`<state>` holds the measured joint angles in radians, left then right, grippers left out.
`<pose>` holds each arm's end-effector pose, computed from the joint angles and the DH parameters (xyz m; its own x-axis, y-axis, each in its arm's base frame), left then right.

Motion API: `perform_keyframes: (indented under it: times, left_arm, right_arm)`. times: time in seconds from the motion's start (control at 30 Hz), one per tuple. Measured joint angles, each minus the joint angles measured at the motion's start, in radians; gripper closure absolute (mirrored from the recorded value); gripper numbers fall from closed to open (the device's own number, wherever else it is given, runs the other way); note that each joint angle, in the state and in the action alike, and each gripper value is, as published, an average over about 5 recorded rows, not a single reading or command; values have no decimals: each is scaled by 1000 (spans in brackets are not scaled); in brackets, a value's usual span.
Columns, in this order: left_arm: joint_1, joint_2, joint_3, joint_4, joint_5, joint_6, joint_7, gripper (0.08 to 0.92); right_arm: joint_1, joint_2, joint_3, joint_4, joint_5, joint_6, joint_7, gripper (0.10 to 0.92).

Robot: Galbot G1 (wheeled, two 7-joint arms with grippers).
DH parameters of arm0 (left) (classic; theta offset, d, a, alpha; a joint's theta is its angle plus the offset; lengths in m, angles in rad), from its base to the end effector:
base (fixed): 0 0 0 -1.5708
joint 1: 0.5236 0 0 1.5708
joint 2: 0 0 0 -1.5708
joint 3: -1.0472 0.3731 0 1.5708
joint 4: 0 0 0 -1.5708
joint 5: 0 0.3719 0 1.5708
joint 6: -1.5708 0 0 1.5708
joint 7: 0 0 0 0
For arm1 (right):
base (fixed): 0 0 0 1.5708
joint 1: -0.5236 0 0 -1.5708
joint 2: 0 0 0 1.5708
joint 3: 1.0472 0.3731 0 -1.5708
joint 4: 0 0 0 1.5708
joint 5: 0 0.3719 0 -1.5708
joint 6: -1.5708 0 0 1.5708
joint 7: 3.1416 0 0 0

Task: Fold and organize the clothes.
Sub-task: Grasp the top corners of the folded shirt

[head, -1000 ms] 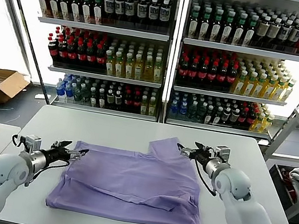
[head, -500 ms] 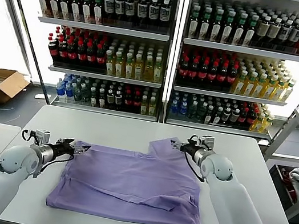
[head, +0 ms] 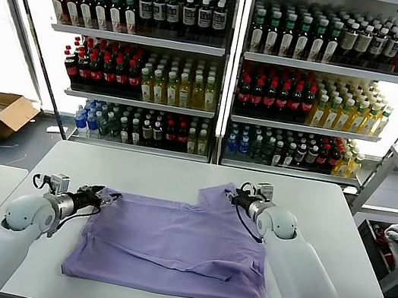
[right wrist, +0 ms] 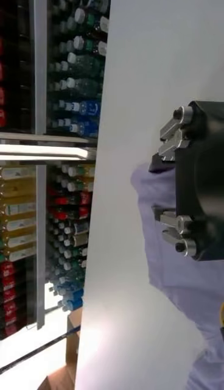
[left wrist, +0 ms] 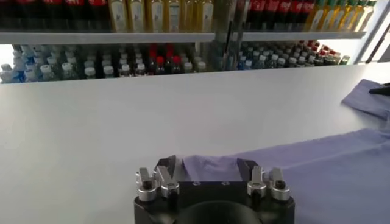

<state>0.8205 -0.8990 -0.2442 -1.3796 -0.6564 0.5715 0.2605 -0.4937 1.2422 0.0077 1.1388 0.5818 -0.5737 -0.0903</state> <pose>0.4341 0.1974 -0.3206 -0.7318 0.3021 0.6109 0.2972 0.9481 -0.1128 0.5413 -0.0130 -0.3171 -0.7416 -0.3518 0.5712 -0.3544 0.9284 0.1117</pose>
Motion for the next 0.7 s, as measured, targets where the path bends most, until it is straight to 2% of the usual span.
perform_keyframes:
  times: [0.23, 0.5, 0.7]
  left_arm:
    - [16, -1, -2, -11, 13, -9, 11, 648]
    - [14, -8, -5, -22, 15, -34, 3, 871]
    - [31, -4, -24, -46, -2, -51, -22, 911]
  right_arm:
    - [-12, -4, 8, 25, 12, -3, 13, 903]
    - [-38, -24, 18, 115, 46, -8, 42, 917]
    - [-73, -49, 38, 216, 85, -8, 72, 917]
